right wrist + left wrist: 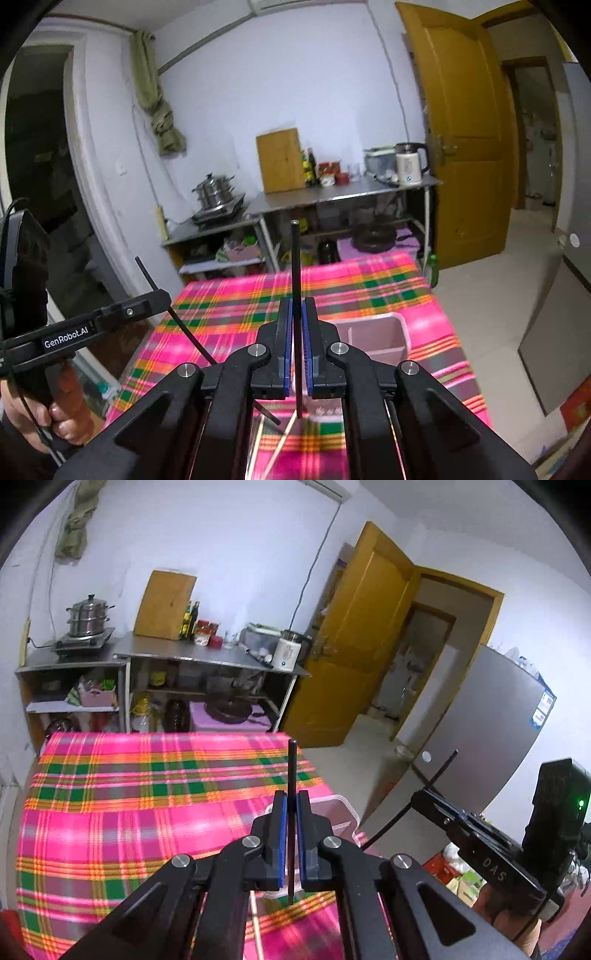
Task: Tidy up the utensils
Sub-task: 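Lift both held black chopsticks upright and carry them over the pink basket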
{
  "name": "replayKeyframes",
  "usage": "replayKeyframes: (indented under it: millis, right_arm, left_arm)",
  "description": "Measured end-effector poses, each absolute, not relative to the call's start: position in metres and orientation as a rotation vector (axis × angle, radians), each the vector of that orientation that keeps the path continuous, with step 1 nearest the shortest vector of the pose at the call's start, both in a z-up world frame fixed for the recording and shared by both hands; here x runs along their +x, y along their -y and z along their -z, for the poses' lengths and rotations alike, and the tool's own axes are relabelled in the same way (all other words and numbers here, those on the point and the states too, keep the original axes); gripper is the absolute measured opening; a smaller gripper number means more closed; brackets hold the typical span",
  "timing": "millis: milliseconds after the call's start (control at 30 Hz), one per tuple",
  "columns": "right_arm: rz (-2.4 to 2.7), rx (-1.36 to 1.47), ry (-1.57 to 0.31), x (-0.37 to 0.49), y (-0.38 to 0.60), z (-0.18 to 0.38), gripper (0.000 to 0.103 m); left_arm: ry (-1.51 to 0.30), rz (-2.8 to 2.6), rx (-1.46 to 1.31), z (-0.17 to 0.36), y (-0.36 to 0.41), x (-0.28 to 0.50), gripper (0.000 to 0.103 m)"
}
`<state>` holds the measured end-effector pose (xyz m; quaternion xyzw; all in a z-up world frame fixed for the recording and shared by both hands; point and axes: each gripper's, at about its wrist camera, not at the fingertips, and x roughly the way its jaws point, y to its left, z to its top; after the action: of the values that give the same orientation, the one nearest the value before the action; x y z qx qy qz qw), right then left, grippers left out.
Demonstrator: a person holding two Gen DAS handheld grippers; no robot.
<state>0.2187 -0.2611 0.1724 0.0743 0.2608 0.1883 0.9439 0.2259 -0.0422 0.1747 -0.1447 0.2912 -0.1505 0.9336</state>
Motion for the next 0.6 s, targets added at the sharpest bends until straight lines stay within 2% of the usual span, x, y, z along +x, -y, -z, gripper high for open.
replayKeyframes:
  millis: [300,600]
  right_arm:
    - [-0.338,0.209,-0.499,0.254,0.284,-0.177,0.005]
    - [-0.325,0.229,-0.592,0.282,0.279,-0.137,0.005]
  left_arm:
    - [-0.556,0.316,-0.321,-0.180,0.058,0.269,0.004]
    - [-0.632,0.304,-0.313,-0.138,0.062,0.296,0.004]
